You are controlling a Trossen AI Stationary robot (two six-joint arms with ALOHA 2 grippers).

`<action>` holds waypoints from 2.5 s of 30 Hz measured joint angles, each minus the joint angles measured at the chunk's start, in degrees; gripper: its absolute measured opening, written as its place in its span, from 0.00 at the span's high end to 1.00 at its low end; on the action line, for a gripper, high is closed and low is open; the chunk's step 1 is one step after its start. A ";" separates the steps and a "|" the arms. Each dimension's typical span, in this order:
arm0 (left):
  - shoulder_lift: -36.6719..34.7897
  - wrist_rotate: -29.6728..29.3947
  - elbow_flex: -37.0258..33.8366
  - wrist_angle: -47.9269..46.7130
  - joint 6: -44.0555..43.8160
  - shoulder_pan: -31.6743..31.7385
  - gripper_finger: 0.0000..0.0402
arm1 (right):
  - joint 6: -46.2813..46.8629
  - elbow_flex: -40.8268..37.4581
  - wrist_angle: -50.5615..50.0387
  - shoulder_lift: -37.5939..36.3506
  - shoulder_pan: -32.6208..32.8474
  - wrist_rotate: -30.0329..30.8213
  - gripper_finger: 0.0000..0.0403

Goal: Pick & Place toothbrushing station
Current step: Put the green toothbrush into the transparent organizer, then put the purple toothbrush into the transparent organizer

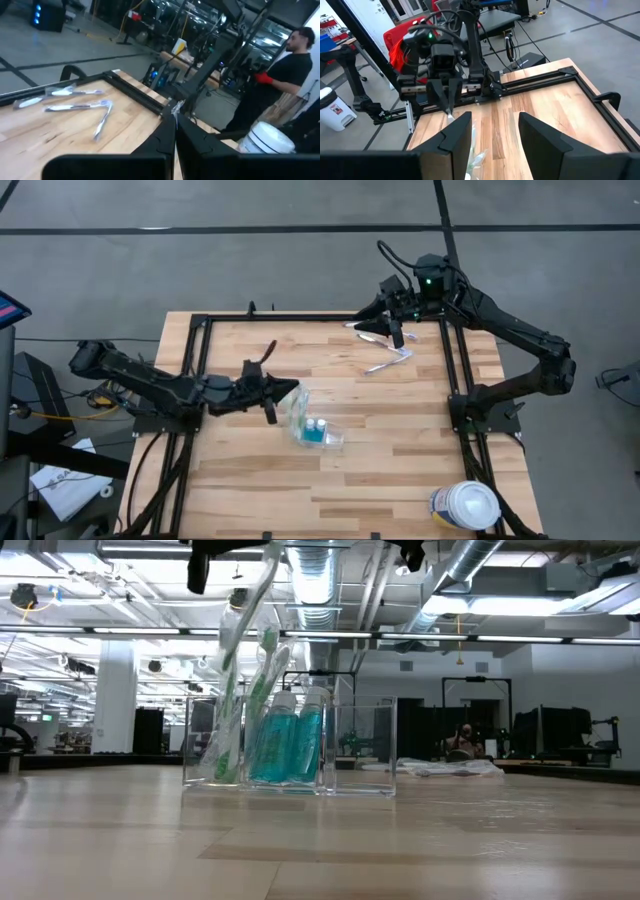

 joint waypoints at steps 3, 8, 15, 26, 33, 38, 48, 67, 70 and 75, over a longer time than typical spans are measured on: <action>3.31 -0.31 -0.02 5.04 1.17 -0.15 1.00 | 0.59 0.00 0.01 0.00 0.00 -0.02 0.62; 9.32 -0.46 -0.02 9.48 1.18 -0.17 1.00 | 1.85 0.00 0.01 0.00 0.00 -0.02 0.62; 14.22 0.13 -0.02 12.87 -0.56 -1.74 1.00 | 3.02 0.00 -0.06 0.00 0.00 -0.07 0.62; 13.85 -6.26 -0.32 12.95 -1.29 -8.60 1.00 | 3.04 0.00 -0.04 0.00 0.04 -0.04 0.62; 13.41 -13.48 -6.29 13.37 -9.24 -13.28 1.00 | 3.50 0.00 -0.04 0.00 0.41 0.00 0.62; 13.41 -18.14 -9.53 14.30 -12.88 -16.06 1.00 | 3.50 0.00 -0.04 0.00 0.62 0.00 0.62; 13.37 -15.96 -10.21 16.34 -12.62 -16.22 0.90 | 3.91 0.00 -0.02 0.00 0.57 0.04 0.62; 3.41 -18.20 -10.21 20.49 -0.70 -15.83 0.46 | 4.45 0.00 2.01 0.00 0.57 0.06 0.62; -3.13 -18.26 -10.15 27.01 10.16 -15.79 0.47 | 4.54 0.00 7.43 0.00 0.60 0.04 0.62; -13.72 -16.85 -6.78 31.37 29.63 -15.80 0.52 | 3.14 0.31 8.72 2.33 2.19 0.83 0.62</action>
